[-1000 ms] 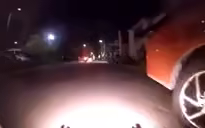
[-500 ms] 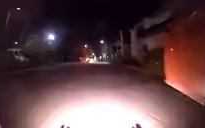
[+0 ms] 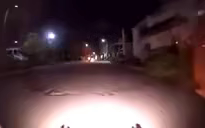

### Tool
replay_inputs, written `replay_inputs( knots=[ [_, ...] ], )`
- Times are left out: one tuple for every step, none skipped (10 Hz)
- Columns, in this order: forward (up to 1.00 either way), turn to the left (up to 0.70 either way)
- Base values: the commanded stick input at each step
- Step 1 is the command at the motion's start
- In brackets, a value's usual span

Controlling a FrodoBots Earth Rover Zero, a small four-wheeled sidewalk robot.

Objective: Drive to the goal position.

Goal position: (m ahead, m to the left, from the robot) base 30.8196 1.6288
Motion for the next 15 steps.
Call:
replay_inputs(
  knots=[
    [0.85,0.0],
    [0.85,0.0],
    [0.85,0.0],
    [0.85,0.0],
    [0.85,0.0],
    [0.85,0.0],
    [0.85,0.0],
    [0.85,0.0],
    [0.85,0.0],
    [0.85,0.0],
    [0.85,0.0],
    [0.85,0.0],
    [0.85,0.0],
    [0.85,0.0],
    [0.85,0.0]
  ],
)
